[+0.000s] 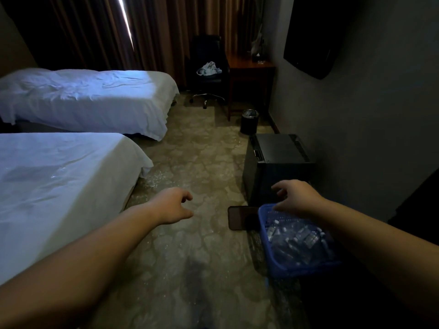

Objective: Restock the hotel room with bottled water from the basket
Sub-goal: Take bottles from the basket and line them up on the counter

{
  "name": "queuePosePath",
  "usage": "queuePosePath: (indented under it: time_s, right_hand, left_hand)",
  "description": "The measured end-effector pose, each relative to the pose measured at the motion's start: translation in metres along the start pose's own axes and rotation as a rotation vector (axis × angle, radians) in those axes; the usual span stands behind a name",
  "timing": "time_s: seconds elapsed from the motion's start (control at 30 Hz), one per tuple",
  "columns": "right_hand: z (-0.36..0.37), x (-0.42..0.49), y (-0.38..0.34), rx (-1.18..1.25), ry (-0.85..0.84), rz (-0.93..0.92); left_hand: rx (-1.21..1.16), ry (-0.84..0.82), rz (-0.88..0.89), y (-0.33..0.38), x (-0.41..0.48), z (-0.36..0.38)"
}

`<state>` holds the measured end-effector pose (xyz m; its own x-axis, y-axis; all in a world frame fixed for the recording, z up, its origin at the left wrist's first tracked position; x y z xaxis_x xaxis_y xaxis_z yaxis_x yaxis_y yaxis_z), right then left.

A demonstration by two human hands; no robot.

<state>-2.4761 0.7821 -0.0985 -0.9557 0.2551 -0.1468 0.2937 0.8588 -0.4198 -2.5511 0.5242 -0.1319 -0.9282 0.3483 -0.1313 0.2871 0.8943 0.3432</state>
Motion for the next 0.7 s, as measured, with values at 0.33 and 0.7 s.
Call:
queuePosePath:
  time_s: [0.33,0.7]
  right_hand:
    - [0.019,0.110,-0.060,-0.025,0.039,-0.031]
    - [0.040,0.177,-0.056,0.000,0.026,0.015]
  left_hand:
    - [-0.020,-0.032,0.041,-0.047,0.103,-0.044]
    - [-0.097,0.000,0.064,-0.060,0.178,-0.043]
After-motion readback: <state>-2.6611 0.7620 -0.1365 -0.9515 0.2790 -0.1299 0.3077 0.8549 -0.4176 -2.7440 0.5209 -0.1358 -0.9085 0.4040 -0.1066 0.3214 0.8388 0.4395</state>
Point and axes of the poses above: each hand's wrist, its own x-axis towards the middle knuckle, its own z-axis out of the palm, y = z × x, the point moved 10 cm from there along x, towards the middle knuckle, and after that the axes turned 9 degrees about y, right-handed, at the moved point
